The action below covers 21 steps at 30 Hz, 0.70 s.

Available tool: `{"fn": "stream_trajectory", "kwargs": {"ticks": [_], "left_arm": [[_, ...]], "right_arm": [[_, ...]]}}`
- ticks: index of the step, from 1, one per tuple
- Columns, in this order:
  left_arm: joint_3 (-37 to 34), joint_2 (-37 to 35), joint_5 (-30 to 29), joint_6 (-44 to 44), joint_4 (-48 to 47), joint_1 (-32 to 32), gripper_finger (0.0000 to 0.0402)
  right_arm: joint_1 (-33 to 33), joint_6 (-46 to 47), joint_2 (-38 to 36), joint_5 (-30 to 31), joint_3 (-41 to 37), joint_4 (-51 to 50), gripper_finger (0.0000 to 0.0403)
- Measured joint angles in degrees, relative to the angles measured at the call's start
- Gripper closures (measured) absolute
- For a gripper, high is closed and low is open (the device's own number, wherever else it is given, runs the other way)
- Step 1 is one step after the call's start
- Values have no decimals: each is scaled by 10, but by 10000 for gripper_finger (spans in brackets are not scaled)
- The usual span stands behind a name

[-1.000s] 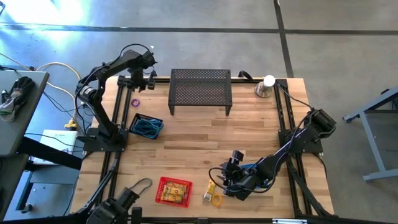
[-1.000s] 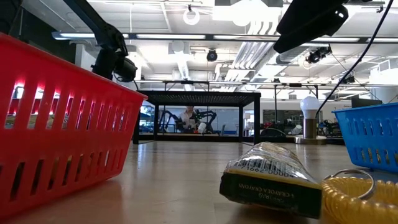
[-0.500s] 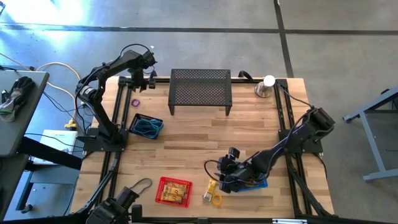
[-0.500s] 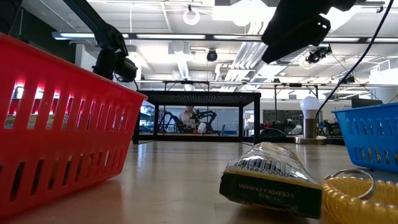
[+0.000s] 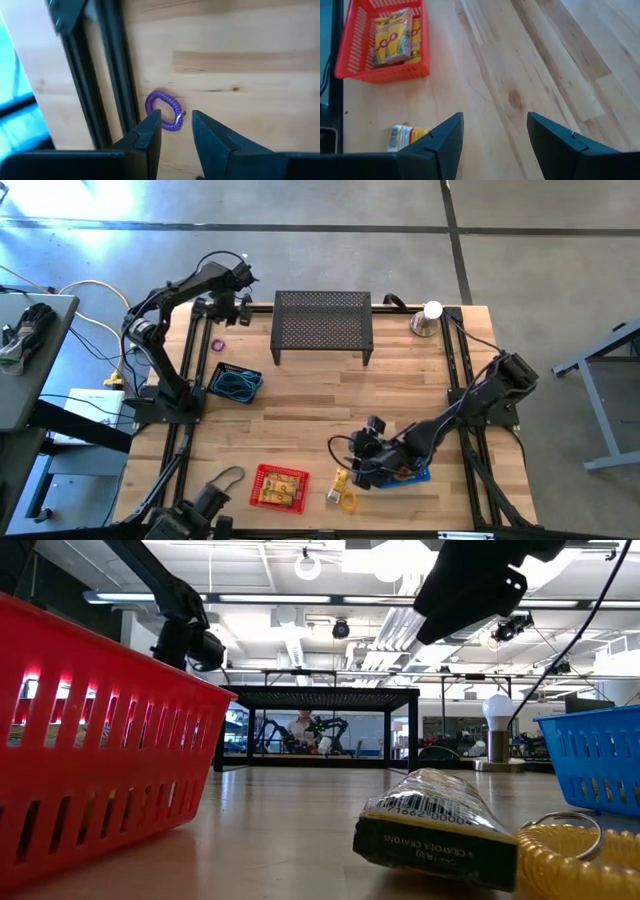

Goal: Pick & Place Office Desk Supplies
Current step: Put the violet spring keychain into the blue bin

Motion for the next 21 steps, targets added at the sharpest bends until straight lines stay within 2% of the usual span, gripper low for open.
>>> {"fn": "stream_trajectory", "kwargs": {"ticks": [3,8,12,21], "left_arm": [[0,0,-20,71,5,-15,301],[0,0,-95,252,6,-33,301],[0,0,-109,390,5,-45,301],[1,0,-110,507,-62,-76,301]], "right_arm": [[7,0,0,0,0,1,195],[18,4,0,1,0,15,195],[24,1,0,2,0,25,195],[20,-30,0,11,0,40,195]]}}
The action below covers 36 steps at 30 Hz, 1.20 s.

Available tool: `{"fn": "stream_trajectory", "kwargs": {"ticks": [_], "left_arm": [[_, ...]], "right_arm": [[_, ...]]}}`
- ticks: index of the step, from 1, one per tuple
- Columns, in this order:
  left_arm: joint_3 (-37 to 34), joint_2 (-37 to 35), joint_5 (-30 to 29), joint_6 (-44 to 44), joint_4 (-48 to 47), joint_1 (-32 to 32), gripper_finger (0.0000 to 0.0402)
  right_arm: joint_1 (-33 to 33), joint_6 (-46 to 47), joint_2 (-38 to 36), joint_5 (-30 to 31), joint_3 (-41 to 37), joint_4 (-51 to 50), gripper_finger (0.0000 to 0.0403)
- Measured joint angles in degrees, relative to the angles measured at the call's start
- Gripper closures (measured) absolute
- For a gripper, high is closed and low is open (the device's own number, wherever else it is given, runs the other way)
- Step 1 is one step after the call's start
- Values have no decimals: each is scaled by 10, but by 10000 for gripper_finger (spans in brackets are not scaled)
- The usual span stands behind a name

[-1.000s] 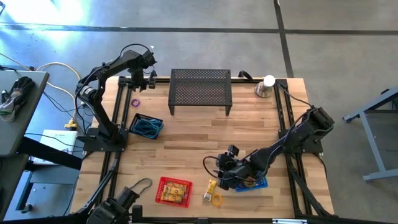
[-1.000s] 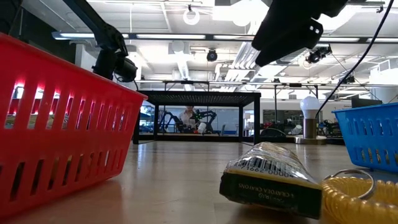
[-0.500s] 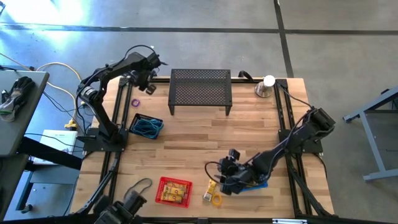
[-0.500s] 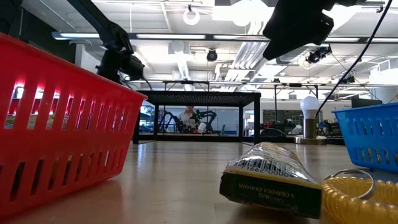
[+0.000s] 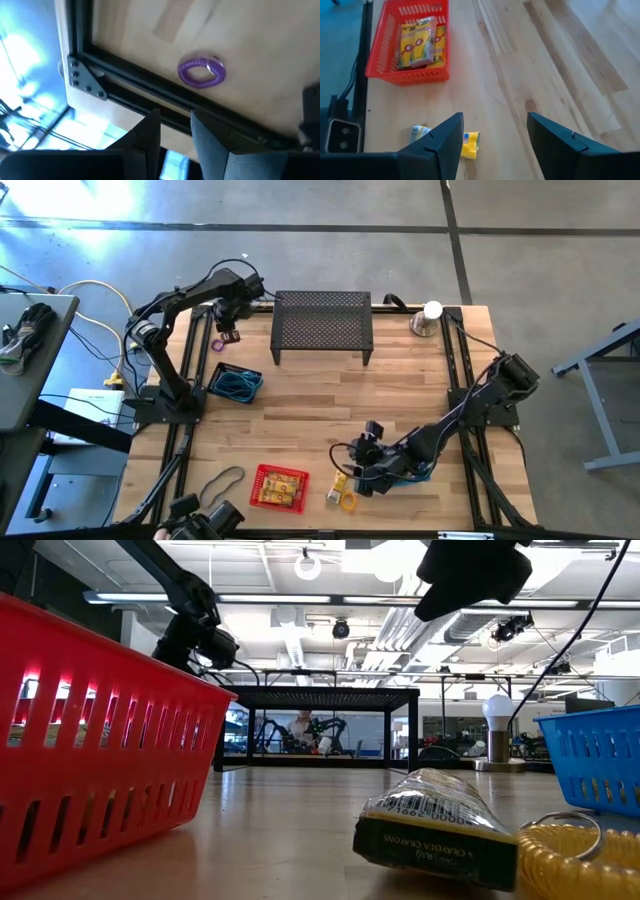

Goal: Pick & Place Office Desk Supplies
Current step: Put the violet spring keychain into the blue bin

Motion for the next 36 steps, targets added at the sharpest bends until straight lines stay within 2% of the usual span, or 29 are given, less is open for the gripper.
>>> {"fn": "stream_trajectory", "kwargs": {"ticks": [3,8,12,18,25,31,36], "left_arm": [[0,0,0,51,7,-11,301],[0,0,28,71,60,-13,301],[-2,0,42,117,51,-4,301],[-22,0,43,133,51,5,301],[-72,0,38,163,55,9,301],[-77,0,57,160,85,20,301],[-96,0,67,160,106,34,301]], "right_arm": [[-5,-17,0,-14,0,0,195],[-6,-56,0,-33,0,-4,195],[-5,-62,-2,-59,0,-43,195],[0,-48,-3,-115,0,-75,195],[-4,-41,-22,-108,0,-112,195],[-8,-43,-28,-56,0,-134,195],[-18,-63,-28,-40,0,-150,195]]}}
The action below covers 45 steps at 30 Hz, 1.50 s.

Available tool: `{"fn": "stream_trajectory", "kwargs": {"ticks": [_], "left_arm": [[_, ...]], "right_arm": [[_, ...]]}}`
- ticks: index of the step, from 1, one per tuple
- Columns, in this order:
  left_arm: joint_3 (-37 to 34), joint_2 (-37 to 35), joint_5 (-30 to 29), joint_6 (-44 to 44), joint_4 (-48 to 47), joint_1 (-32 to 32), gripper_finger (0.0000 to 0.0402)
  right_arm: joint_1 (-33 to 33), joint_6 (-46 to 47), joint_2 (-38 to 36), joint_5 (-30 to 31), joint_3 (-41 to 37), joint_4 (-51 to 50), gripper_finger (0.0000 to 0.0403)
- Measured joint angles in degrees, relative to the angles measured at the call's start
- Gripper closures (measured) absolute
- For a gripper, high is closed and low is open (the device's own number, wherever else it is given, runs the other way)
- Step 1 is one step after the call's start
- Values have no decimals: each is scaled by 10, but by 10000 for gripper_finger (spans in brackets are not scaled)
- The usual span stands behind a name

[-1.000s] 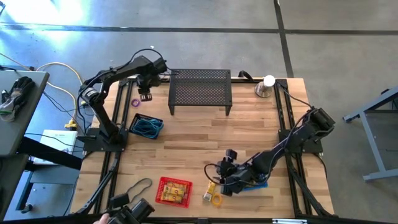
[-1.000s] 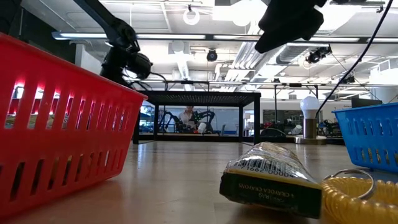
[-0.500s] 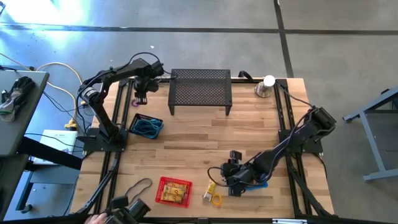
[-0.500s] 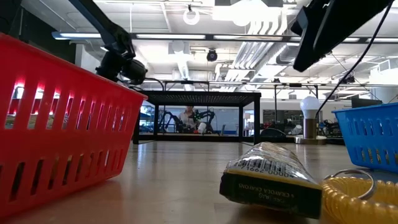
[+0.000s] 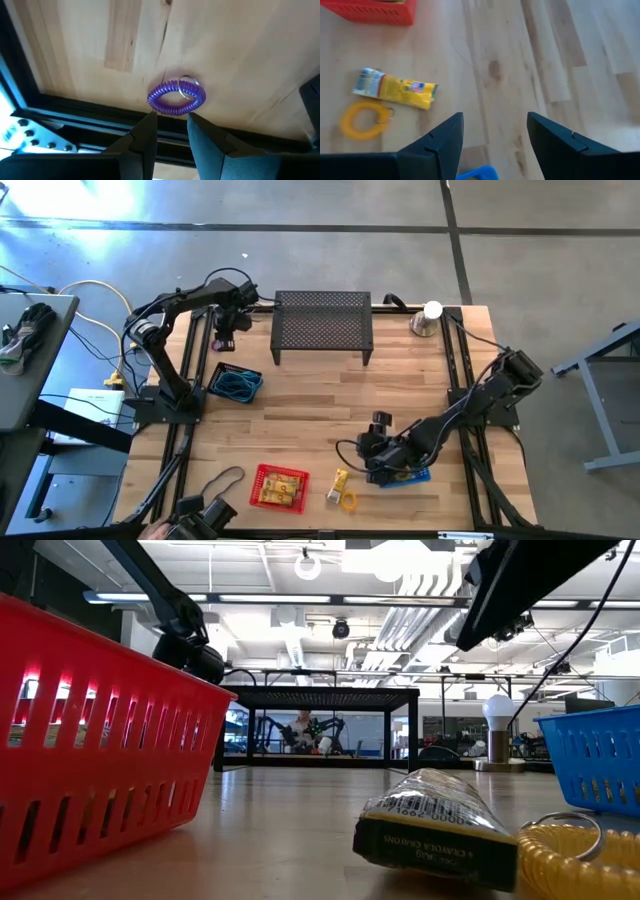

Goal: Pick & Place Office Desk Supplies
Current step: Put the violet spring keychain into the blue bin

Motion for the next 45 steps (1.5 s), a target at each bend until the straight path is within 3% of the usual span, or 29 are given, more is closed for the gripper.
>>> {"fn": "stream_trajectory", "kwargs": {"ticks": [12,27,32,45], "left_arm": [[-38,0,0,2,44,0,301],[-60,0,-5,-6,82,3,301],[-78,0,-36,0,101,5,301],[-85,0,-25,-12,112,5,301]], "right_arm": [[-32,-59,0,-1,0,-12,195],[-32,-56,0,-6,0,-14,195],[-32,-55,0,-10,0,-14,195],[-33,-55,0,-9,0,-13,195]]}}
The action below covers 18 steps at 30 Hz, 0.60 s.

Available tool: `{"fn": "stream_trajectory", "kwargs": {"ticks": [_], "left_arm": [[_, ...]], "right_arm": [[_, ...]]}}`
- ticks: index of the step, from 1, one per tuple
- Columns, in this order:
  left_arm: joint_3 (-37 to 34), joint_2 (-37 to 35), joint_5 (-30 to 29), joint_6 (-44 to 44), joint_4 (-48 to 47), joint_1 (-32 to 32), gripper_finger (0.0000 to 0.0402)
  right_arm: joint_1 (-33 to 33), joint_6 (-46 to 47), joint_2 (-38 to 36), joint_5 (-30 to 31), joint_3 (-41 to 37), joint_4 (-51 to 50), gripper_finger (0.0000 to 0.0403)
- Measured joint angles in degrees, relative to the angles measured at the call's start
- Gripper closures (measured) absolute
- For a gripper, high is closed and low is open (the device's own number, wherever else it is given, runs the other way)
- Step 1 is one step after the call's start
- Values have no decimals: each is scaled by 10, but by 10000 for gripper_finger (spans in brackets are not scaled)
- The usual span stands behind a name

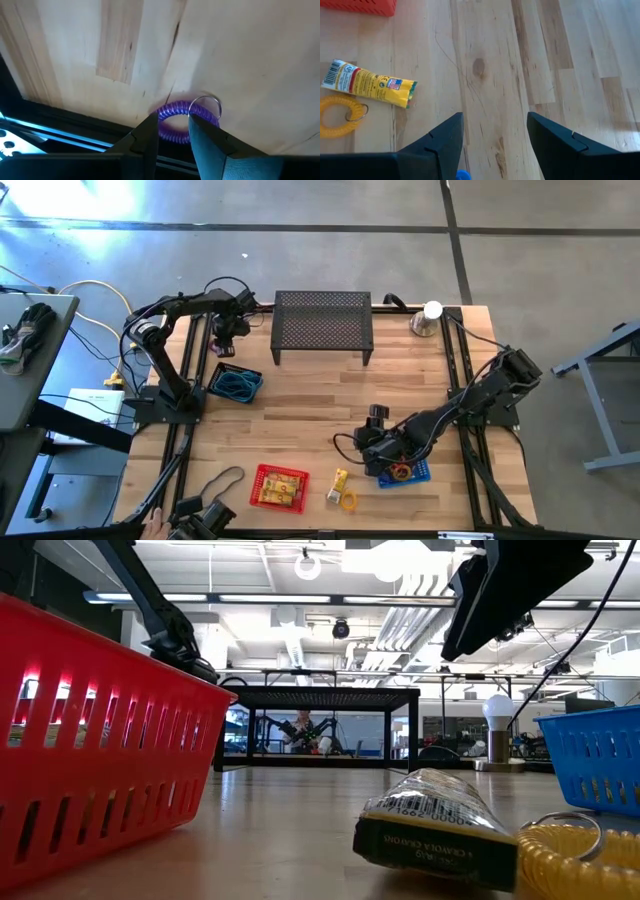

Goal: Pick & Place Office Desk Supplies
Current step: Put the violet spring keychain into the blue bin

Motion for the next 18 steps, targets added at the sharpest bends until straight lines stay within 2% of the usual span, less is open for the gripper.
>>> {"fn": "stream_trajectory", "kwargs": {"ticks": [9,15,18], "left_arm": [[0,0,-7,-39,21,0,266],[0,0,-85,-50,11,-20,254],[0,0,-101,-24,-27,-28,254]], "right_arm": [[0,0,0,0,0,0,195],[0,0,0,9,0,-4,195],[0,-2,0,12,0,-4,195]]}}
